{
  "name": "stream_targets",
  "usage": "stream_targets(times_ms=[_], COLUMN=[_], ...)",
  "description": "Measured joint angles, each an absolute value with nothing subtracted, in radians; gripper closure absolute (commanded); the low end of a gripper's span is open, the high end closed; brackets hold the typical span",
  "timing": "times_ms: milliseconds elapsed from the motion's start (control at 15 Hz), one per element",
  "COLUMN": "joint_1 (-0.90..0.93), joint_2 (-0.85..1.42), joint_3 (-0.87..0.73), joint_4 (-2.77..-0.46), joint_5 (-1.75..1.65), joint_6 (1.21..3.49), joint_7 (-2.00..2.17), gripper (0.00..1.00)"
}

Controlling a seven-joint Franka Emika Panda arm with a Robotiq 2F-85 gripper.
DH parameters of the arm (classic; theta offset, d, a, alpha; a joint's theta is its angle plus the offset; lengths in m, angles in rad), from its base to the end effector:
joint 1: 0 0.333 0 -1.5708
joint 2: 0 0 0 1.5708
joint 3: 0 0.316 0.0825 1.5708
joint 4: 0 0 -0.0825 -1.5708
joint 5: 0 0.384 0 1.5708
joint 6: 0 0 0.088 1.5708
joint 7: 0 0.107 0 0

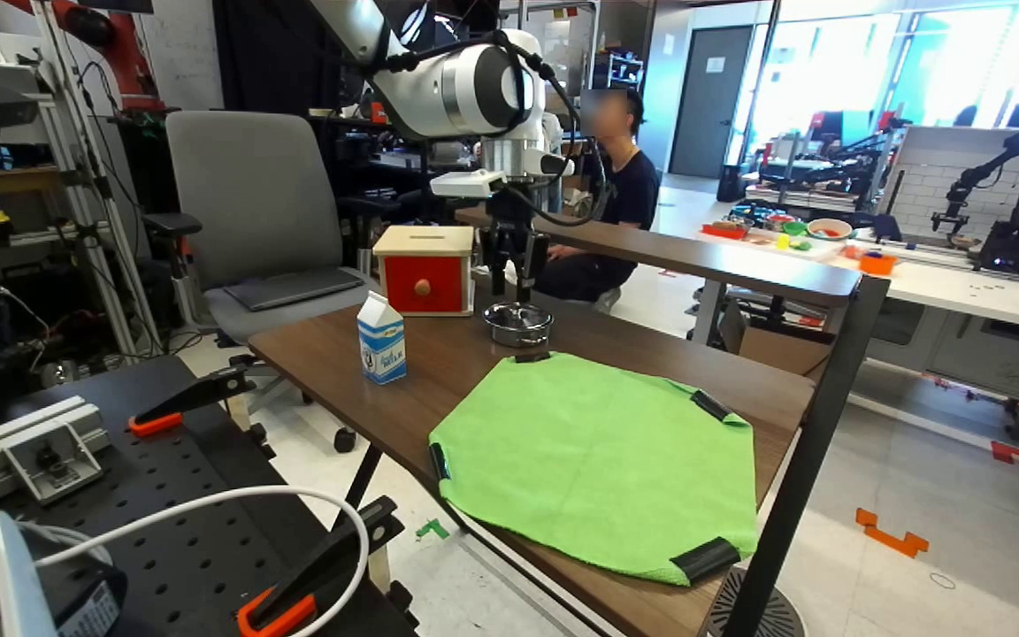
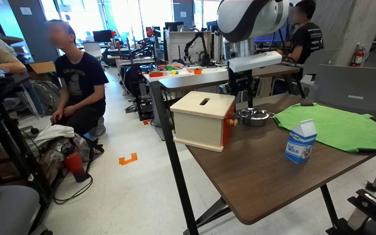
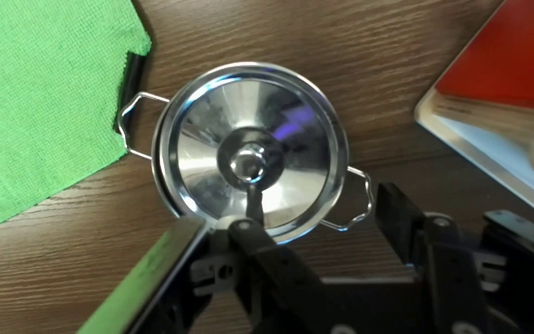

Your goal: Put the silver lid on the green towel.

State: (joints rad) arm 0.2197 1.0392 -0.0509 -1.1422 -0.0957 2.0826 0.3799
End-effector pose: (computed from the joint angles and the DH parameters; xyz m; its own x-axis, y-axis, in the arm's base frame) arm 0.7417 0.1328 0.1553 0.9889 -0.1403 -0.0494 -0.1314 -0.9798 0.1510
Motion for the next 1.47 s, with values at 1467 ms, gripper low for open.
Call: stream_targets(times_ms=[1467], joint_1=[0.228], joint_2=[0.937], joint_3=[-0.076], joint_4=[-1.342], joint_5=[-0.136], joint_6=[2.122], joint_7=[0.37], gripper=[0.5])
